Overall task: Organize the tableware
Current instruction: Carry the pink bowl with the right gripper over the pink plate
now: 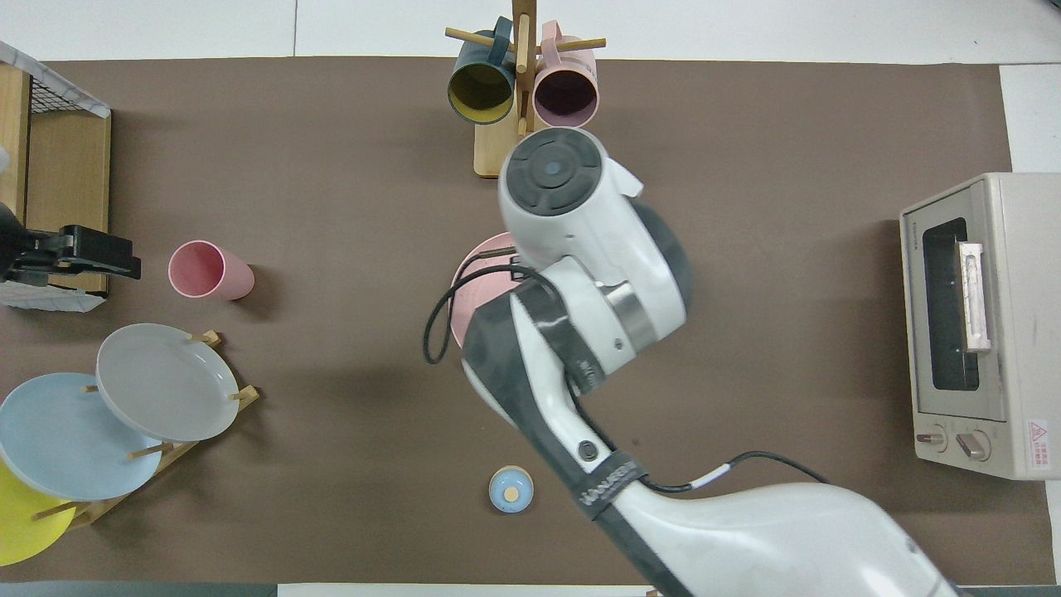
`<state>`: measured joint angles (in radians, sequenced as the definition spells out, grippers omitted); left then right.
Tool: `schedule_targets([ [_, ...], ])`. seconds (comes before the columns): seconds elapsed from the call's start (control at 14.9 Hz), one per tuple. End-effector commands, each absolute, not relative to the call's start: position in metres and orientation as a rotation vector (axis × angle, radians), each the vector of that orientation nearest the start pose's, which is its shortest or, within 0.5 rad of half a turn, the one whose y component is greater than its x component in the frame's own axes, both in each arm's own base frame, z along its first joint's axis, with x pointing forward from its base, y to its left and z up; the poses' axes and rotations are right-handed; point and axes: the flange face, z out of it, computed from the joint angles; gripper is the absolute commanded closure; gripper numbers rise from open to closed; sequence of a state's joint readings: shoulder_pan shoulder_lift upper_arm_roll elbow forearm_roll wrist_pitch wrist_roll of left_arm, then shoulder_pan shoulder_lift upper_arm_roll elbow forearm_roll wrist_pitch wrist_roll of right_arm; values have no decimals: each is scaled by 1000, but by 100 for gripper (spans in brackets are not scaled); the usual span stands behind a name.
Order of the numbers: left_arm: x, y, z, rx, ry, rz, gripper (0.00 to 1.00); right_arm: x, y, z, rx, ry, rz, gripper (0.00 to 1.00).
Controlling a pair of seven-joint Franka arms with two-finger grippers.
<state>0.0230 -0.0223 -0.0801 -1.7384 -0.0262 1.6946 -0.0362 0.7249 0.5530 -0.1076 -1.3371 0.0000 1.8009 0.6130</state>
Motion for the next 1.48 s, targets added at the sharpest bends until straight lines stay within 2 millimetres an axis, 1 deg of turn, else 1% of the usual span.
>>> schedule_targets([
  [0.0,579,-38,496,-3167,19,65,0,566,452,404,-3197,24,-23,100],
  [0.07,588,-38,477,-3170,17,75,0,568,455,407,-3167,26,-62,100],
  [0.2,601,-39,439,-3175,14,70,0,563,459,394,-3172,14,-55,100],
  [0.34,593,-40,412,-3174,-33,40,0,550,475,380,-3171,-11,-52,100],
  [0.4,590,-41,406,-3173,-60,45,0,548,475,378,-3174,-11,-46,100],
  [0.54,589,-41,403,-3172,-68,52,0,549,473,375,-3173,-3,-35,100],
  [0.67,587,-41,399,-3172,-71,72,0,541,476,364,-3181,-20,-17,100],
  [0.8,585,-42,397,-3172,-81,72,0,541,471,352,-3180,-14,-19,100],
  [0.87,584,-42,395,-3171,-81,75,0,540,472,350,-3172,-15,-30,100],
  [0.94,585,-42,394,-3173,-82,63,1,539,473,349,-3165,-14,-40,100],
  [1.07,584,-44,385,-3173,-78,58,3,538,471,345,-3154,3,-13,100],
  [1.21,582,-47,380,-3173,-69,53,9,540,470,345,-3151,12,-9,100],
  [1.27,580,-47,377,-3173,-66,60,18,541,469,347,-3147,17,-13,100],
  [1.34,579,-47,374,-3172,-64,62,40,543,469,349,-3143,17,-20,84],
  [1.41,576,-47,370,-3172,-57,58,89,545,468,352,-3141,19,-30,67],
])
